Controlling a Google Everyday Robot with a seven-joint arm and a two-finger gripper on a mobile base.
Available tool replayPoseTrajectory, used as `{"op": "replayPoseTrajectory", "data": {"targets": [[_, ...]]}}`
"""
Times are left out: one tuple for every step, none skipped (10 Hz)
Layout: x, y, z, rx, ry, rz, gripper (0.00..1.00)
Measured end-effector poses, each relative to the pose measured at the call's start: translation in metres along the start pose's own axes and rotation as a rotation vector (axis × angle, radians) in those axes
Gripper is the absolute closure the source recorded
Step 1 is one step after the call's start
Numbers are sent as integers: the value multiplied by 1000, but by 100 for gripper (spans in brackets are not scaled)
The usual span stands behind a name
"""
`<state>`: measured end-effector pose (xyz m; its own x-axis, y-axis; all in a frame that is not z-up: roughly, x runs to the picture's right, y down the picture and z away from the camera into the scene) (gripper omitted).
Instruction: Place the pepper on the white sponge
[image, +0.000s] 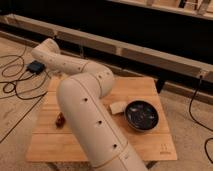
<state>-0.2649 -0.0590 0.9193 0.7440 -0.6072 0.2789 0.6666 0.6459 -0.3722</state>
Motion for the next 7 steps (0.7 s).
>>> {"op": "replayPoseTrajectory", "data": {"targets": [[0,0,0,0,0,0,36],[0,0,0,0,0,0,36],[0,0,0,0,0,0,36],[0,0,0,0,0,0,36],[0,0,0,0,0,-1,36],[0,0,1,1,-4,-10,36],[-1,1,2,7,-17,-31,36]]}}
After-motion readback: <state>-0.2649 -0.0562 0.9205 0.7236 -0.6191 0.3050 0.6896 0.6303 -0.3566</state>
